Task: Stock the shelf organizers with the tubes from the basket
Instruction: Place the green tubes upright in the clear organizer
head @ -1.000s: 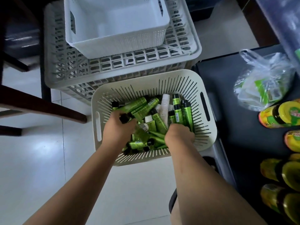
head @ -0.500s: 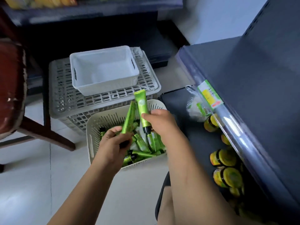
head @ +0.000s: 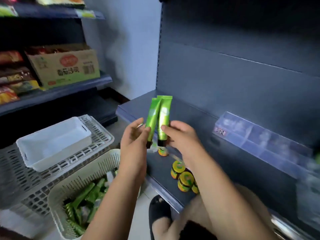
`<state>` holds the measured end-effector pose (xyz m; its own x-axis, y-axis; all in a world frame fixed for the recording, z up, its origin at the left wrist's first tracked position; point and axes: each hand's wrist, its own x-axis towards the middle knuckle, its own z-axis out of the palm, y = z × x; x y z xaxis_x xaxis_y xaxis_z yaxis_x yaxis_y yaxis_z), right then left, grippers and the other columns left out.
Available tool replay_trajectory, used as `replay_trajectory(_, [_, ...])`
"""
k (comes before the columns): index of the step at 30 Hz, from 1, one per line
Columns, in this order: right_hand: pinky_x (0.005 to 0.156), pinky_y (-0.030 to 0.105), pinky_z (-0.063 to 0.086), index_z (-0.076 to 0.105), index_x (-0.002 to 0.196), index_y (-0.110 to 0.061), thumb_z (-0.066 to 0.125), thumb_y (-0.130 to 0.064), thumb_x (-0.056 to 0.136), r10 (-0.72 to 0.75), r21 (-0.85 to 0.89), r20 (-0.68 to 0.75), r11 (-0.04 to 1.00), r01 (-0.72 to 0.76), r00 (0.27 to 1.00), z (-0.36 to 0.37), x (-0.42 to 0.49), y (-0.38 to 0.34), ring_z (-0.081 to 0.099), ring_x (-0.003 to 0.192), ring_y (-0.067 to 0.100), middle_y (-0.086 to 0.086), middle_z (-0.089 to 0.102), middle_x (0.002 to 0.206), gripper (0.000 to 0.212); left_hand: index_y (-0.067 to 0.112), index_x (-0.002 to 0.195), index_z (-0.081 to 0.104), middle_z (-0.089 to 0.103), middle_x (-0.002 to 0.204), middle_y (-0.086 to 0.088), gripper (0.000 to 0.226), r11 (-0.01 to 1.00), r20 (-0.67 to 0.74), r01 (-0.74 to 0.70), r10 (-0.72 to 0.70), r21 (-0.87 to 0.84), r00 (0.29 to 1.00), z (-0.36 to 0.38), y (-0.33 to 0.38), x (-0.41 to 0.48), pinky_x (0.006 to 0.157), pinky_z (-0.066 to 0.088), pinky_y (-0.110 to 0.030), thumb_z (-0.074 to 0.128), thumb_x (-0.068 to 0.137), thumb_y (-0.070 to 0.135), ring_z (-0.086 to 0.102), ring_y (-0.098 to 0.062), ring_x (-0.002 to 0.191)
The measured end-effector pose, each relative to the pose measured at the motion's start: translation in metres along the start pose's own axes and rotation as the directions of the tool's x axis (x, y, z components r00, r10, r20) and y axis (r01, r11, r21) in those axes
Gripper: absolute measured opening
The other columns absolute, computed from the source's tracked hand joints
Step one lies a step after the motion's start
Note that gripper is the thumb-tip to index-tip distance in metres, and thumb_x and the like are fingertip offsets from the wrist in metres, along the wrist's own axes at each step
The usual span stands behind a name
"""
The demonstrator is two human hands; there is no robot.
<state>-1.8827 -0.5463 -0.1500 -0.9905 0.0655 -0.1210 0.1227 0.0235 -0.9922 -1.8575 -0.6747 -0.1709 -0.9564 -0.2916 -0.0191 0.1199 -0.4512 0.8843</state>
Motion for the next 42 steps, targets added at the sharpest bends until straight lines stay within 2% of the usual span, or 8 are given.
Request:
replay_trajectory(6, [0.095, 0.060, 0.054, 0.073, 0.103, -0.008, 0.073, -0.017, 0.090, -0.105, 0.017, -0.261, 0.993, 0.113, 0.960, -0.125, -0.060, -0.022, 0.071, 0.101, 0.034, 0.022, 0.073, 0.106, 0.016, 0.016, 0.124, 0.067, 0.074, 0.117, -0.010, 0.037, 0.998, 0.378, 0.051, -0.060, 0.035, 0.924, 0.105, -0.012, -0.056, 0.067, 0.051, -0.035, 0.068, 0.091, -0.001, 0.066, -0.030, 0.093])
replay_trajectory(13, [0.098, 0.061, 0.052, 0.074, 0.090, -0.008, 0.069, -0.011, 0.093, -0.229, -0.023, -0.498, 0.968, 0.252, 0.836, -0.266, -0.150, -0.029, 0.067, 0.094, 0.026, 0.027, 0.071, 0.105, 0.007, 0.014, 0.138, 0.058, 0.076, 0.104, -0.006, 0.054, 0.982, 0.717, 0.140, -0.188, 0.127, 0.671, 0.219, -0.053, -0.139, 0.067, 0.050, -0.019, 0.068, 0.089, -0.008, 0.069, -0.013, 0.085])
replay_trajectory(17, [0.095, 0.060, 0.051, 0.065, 0.096, 0.008, 0.074, -0.025, 0.084, -0.242, -0.029, -0.629, 0.957, 0.289, 0.738, -0.330, -0.206, -0.014, 0.062, 0.089, 0.025, 0.026, 0.064, 0.091, 0.035, 0.012, 0.131, 0.061, 0.074, 0.115, -0.014, 0.051, 0.981, 0.819, 0.101, -0.195, 0.167, 0.540, 0.270, -0.083, -0.193, 0.083, 0.056, -0.036, 0.066, 0.087, -0.013, 0.069, -0.027, 0.098])
replay_trajectory(19, [0.093, 0.053, 0.055, 0.070, 0.088, -0.004, 0.076, -0.021, 0.085, -0.238, -0.022, -0.698, 0.950, 0.312, 0.675, -0.357, -0.230, -0.001, 0.061, 0.087, 0.023, 0.022, 0.064, 0.089, 0.018, 0.010, 0.132, 0.060, 0.073, 0.116, -0.015, 0.053, 0.978, 0.838, 0.085, -0.208, 0.192, 0.504, 0.289, -0.100, -0.219, 0.083, 0.054, -0.039, 0.066, 0.086, -0.015, 0.067, -0.027, 0.096])
replay_trajectory(28, [0.077, 0.022, 0.050, 0.064, 0.096, -0.024, 0.068, 0.001, 0.092, -0.293, -0.142, -0.824, 0.935, 0.324, 0.485, -0.438, -0.263, 0.025, 0.054, 0.067, 0.004, -0.017, 0.055, 0.064, 0.026, 0.025, 0.125, 0.056, 0.074, 0.098, 0.011, 0.054, 0.974, 0.848, 0.060, -0.220, 0.219, 0.481, 0.342, -0.173, -0.259, 0.073, 0.054, -0.021, 0.068, 0.088, -0.012, 0.067, -0.003, 0.086])
replay_trajectory(33, [0.073, 0.030, 0.051, 0.066, 0.099, -0.014, 0.072, -0.009, 0.089, -0.288, -0.196, -0.849, 0.950, 0.243, 0.443, -0.470, -0.248, 0.026, 0.058, 0.069, 0.007, -0.014, 0.059, 0.070, 0.013, 0.018, 0.138, 0.055, 0.061, 0.097, 0.012, 0.061, 0.957, 0.889, -0.055, -0.243, 0.285, 0.387, 0.356, -0.196, -0.243, 0.094, 0.056, -0.036, 0.075, 0.085, -0.006, 0.055, -0.012, 0.090])
replay_trajectory(37, [0.080, 0.054, 0.056, 0.062, 0.096, -0.007, 0.072, -0.024, 0.079, -0.279, -0.222, -0.867, 0.958, 0.181, 0.413, -0.487, -0.234, 0.020, 0.061, 0.080, 0.020, 0.009, 0.063, 0.089, 0.026, 0.020, 0.134, 0.057, 0.066, 0.094, 0.018, 0.059, 0.956, 0.877, -0.046, -0.246, 0.290, 0.412, 0.364, -0.205, -0.235, 0.087, 0.058, -0.032, 0.077, 0.084, -0.004, 0.059, -0.008, 0.088])
replay_trajectory(42, [0.068, 0.041, 0.054, 0.063, 0.109, -0.011, 0.069, -0.006, 0.084, -0.299, -0.227, -0.867, 0.949, 0.216, 0.400, -0.495, -0.216, 0.016, 0.060, 0.064, 0.014, -0.006, 0.059, 0.065, 0.026, 0.022, 0.127, 0.055, 0.069, 0.082, 0.025, 0.056, 0.970, 0.882, -0.048, -0.196, 0.239, 0.428, 0.374, -0.211, -0.229, 0.080, 0.053, -0.019, 0.072, 0.085, -0.011, 0.061, 0.003, 0.077])
